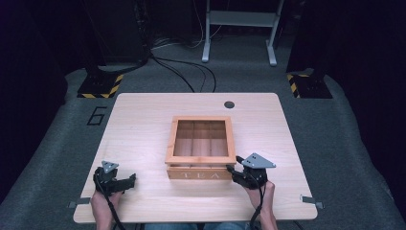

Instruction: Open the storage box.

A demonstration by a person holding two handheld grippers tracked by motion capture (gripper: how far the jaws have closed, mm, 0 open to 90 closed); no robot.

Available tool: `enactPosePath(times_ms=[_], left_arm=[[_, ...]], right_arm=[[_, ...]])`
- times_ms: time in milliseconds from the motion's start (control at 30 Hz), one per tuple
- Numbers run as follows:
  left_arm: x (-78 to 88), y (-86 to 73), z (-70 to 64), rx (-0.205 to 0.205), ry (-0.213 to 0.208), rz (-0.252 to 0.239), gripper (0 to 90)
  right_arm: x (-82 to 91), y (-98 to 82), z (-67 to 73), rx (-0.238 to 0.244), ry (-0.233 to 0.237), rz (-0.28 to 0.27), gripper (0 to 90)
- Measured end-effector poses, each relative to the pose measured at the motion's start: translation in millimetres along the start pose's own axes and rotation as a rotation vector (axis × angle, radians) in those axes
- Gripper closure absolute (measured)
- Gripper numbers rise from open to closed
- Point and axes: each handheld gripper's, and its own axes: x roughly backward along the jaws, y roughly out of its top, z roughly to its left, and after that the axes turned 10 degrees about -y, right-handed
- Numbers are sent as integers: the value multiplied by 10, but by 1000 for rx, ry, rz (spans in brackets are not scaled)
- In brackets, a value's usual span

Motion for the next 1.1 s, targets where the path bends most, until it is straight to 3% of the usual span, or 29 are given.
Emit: enactPosePath(times_ms=[667, 1100], left_arm=[[-1, -1, 0, 1, -1, -1, 33], [-2, -1, 1, -1, -1, -2, 32]], right_arm=[[-31, 379, -67, -56, -48, -80, 442], [-91, 622, -158, -102, -60, -90, 455]])
